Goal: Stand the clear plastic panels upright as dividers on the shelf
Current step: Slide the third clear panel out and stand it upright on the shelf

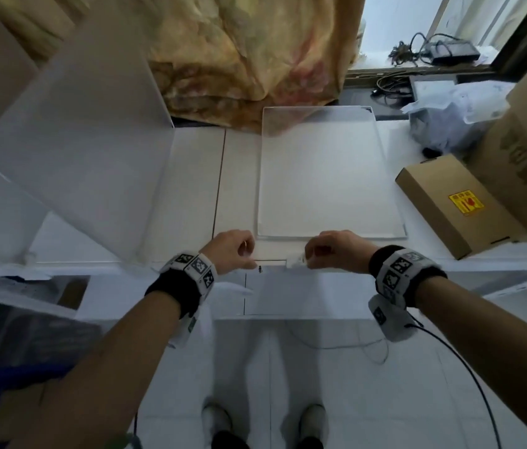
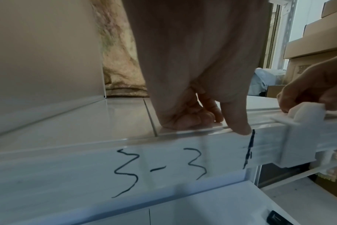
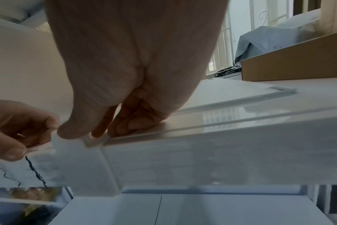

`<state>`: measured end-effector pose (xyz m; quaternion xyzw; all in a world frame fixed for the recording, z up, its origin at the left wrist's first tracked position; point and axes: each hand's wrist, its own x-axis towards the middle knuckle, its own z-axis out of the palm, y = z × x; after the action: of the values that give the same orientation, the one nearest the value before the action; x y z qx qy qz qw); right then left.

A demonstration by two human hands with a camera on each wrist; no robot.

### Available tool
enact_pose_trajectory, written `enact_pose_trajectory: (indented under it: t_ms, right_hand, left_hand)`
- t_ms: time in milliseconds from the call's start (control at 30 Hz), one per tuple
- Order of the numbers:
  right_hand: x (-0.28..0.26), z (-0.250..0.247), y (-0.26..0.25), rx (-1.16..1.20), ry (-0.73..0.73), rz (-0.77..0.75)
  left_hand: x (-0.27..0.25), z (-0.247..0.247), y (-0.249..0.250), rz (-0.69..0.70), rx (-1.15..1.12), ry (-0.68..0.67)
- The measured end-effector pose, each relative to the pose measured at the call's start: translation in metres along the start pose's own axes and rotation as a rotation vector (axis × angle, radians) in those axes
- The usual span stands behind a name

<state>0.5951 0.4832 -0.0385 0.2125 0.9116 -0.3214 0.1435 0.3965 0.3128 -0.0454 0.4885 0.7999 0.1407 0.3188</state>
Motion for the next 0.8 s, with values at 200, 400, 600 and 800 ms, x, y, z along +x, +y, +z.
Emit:
enact_pose_trajectory:
  t_ms: [200,400,600,800]
  right_hand:
    - [0.006,0.000,0.006,0.002,0.031,-0.002]
    - [0.012,0.005,0.013,0.039,0.076,0.012]
    - [0.017,0.009,0.012,-0.023,0.109,0.059]
    - [0.023,0.020,-0.001,-0.147,0.164,0.086]
  left_hand:
    - [0.006,0.000,-0.006,-0.021,-0.067,0.003]
    - [0.011,0.002,-0.009,-0.028,-0.068,-0.035]
    - [0.017,-0.002,-0.007,-0.053,-0.065,-0.084]
    - [0.019,-0.002,-0.007,-0.061,-0.075,-0.086]
